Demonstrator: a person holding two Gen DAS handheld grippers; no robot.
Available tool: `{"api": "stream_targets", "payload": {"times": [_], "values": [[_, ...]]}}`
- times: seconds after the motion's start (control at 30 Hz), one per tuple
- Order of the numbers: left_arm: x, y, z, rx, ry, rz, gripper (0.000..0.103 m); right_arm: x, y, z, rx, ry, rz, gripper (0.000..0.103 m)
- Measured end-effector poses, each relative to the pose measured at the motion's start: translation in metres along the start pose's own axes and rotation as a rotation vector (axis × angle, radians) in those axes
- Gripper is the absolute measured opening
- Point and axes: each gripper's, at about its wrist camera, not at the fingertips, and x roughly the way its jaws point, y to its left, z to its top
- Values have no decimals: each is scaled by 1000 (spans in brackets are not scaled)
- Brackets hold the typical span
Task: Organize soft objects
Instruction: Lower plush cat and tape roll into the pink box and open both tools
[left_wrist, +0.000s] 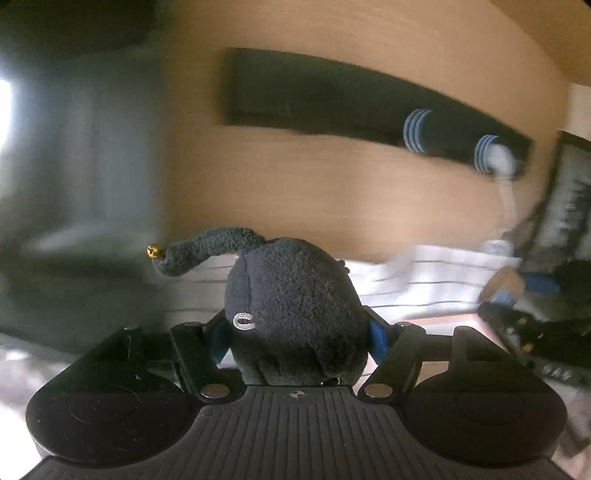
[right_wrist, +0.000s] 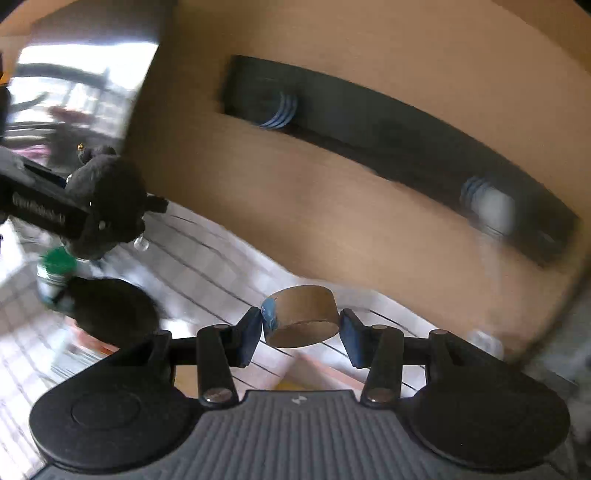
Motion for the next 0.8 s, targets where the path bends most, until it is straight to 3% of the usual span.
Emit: {"api": "stream_targets", "payload": {"times": [0.17, 0.3, 0.57, 0.63, 0.67, 0.8], "values": [[52, -70, 8, 76, 86, -168, 76, -10, -56, -41, 104, 55, -93, 46], [95, -118, 1, 69, 200, -294, 76, -16, -85, -71, 192, 94, -128, 46], [157, -160, -35, 109, 430, -261, 76, 6, -84, -116, 287, 175, -36, 47], [153, -162, -40, 121, 405, -273, 76, 13, -79, -120, 301, 188, -3, 67], [150, -164, -41, 138, 389, -273, 76, 15, -77, -122, 306, 194, 3, 72], [134, -175, -42, 305, 312, -183, 74, 16, -70, -129, 299, 193, 33, 73]]}}
